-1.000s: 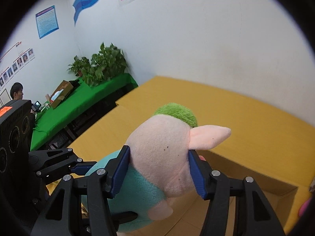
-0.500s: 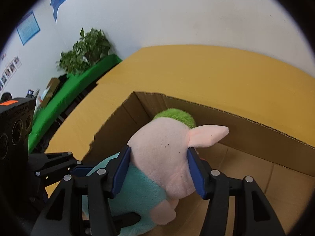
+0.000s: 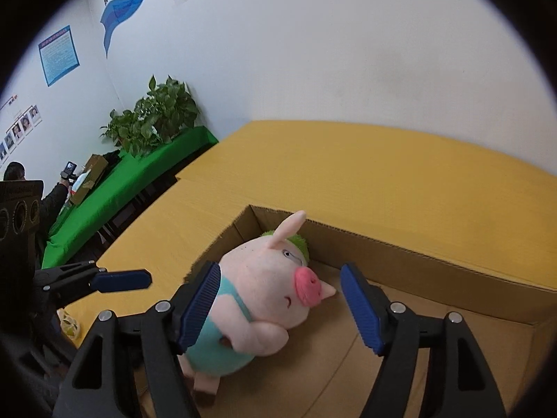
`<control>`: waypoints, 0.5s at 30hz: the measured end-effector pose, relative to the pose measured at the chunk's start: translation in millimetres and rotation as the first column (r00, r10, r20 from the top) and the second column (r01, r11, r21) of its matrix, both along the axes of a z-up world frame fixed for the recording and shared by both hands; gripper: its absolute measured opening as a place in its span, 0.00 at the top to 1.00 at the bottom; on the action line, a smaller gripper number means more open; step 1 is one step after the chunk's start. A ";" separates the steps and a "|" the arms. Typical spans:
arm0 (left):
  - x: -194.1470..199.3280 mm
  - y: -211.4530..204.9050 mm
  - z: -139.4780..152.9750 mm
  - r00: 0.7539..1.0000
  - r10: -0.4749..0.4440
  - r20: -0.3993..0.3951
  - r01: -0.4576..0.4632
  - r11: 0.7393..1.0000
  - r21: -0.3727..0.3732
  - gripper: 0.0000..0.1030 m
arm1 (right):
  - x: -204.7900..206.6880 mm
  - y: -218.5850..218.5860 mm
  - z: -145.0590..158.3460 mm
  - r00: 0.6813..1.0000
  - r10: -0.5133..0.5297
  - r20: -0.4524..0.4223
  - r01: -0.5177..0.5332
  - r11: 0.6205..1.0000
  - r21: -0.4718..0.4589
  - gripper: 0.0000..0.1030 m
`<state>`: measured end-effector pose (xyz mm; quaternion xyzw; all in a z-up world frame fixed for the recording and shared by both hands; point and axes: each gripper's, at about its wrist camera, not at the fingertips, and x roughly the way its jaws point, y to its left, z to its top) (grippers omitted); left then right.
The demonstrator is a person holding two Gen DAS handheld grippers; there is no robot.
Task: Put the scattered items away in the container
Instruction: 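Open both grippers to drop the plush pig into the box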
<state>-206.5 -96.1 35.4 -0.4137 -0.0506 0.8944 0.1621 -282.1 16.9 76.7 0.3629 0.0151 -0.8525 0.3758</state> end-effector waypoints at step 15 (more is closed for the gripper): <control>105.8 8.7 73.6 0.955 -0.053 -0.292 0.050 0.999 -0.020 0.00 | 191.8 138.4 142.7 0.971 -0.101 -0.218 0.101 0.995 -0.009 0.22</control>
